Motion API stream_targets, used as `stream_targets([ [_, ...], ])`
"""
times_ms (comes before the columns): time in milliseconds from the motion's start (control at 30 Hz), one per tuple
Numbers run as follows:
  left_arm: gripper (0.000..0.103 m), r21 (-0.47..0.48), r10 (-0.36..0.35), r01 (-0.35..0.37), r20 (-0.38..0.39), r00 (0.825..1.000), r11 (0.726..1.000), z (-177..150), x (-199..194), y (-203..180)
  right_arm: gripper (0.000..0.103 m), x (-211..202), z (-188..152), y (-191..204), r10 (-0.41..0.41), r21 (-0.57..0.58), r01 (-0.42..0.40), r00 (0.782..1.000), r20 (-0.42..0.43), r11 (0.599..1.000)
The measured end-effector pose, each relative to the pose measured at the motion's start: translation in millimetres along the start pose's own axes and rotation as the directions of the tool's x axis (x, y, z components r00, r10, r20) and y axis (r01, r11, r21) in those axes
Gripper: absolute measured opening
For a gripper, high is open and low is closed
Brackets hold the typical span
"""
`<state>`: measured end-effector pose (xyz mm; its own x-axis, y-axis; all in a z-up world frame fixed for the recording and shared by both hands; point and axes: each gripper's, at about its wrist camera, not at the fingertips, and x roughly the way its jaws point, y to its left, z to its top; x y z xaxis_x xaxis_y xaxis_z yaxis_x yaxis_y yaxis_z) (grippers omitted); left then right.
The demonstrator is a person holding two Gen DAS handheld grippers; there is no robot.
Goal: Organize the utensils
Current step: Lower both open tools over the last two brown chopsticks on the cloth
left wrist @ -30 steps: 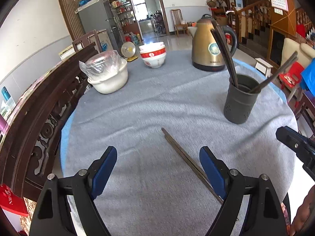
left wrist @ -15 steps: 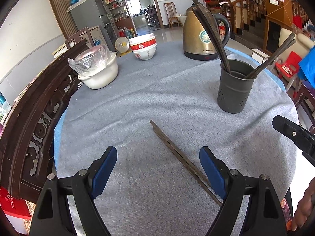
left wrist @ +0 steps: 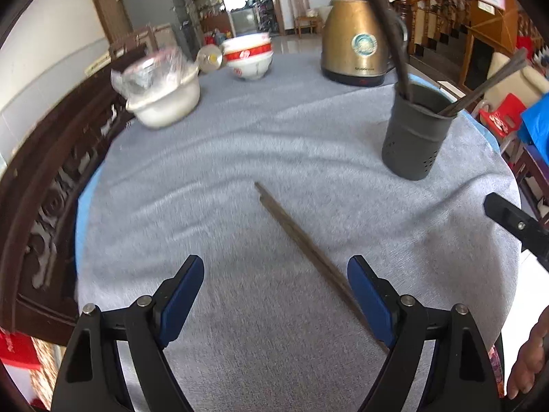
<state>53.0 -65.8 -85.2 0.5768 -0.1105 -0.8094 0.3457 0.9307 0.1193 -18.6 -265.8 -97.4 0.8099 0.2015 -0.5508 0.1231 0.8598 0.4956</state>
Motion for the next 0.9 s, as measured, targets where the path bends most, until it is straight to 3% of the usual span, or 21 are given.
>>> stream_targets([
  [133, 0.086, -0.096, -0.069, 0.069, 0.003, 0.998, 0.993, -12, 11, 19, 0.036, 9, -3, -3, 0.044, -0.023, -0.043, 0.999, 0.026, 0.999],
  [367, 0.086, -0.163, -0.041, 0.047, 0.04, 0.998, 0.985, -18, 13, 30, 0.036, 39, -3, -6, 0.146, -0.041, -0.144, 0.988, 0.048, 0.989],
  [600, 0.086, -0.17, -0.017, 0.026, 0.049, 0.999, 0.985, -20, 19, 26, 0.036, 52, -2, -21, 0.19, 0.014, -0.191, 0.98, 0.05, 0.981],
  [900, 0.086, -0.131, -0.038, 0.04, 0.014, 0.999, 0.991, -22, 29, 10, 0.037, 54, -3, -32, 0.207, 0.061, -0.209, 0.977, 0.05, 0.976],
])
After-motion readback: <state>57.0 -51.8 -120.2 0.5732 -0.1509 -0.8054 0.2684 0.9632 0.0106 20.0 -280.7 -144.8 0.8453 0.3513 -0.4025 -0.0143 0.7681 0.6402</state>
